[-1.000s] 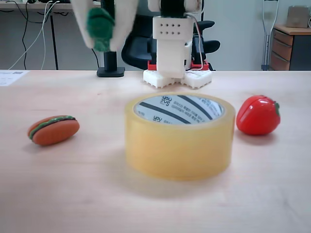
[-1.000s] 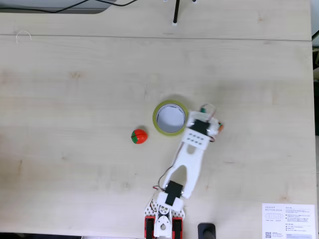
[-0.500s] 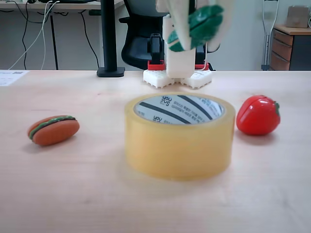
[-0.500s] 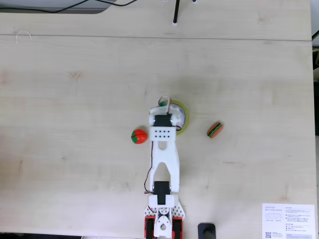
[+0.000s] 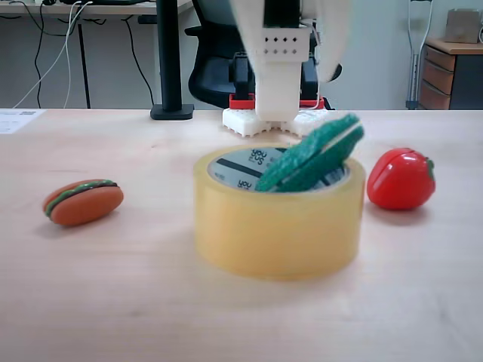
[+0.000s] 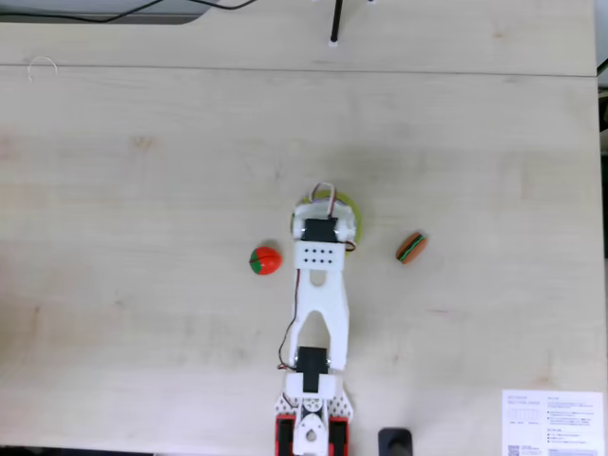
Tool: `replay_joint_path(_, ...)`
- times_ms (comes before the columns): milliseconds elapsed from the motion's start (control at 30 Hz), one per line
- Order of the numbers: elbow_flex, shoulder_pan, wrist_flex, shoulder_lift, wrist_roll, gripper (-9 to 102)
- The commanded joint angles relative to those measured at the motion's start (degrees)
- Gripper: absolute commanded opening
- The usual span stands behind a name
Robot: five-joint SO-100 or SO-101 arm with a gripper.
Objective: Grasp a cucumber and put it in the hole.
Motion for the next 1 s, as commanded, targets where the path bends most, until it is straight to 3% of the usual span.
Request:
replay_joint_path(0,-1.23,1.32,-1.67,0.53,0.26,26)
replay_joint_path(133,-1.23,1.32,-2.02,1.67,0.26,32)
replay_joint_path(567,-0.35,1.58,0.97,13.36,0.35,30)
replay_joint_path(967,23.20,2.81,-0.70,37.71,0.44,25)
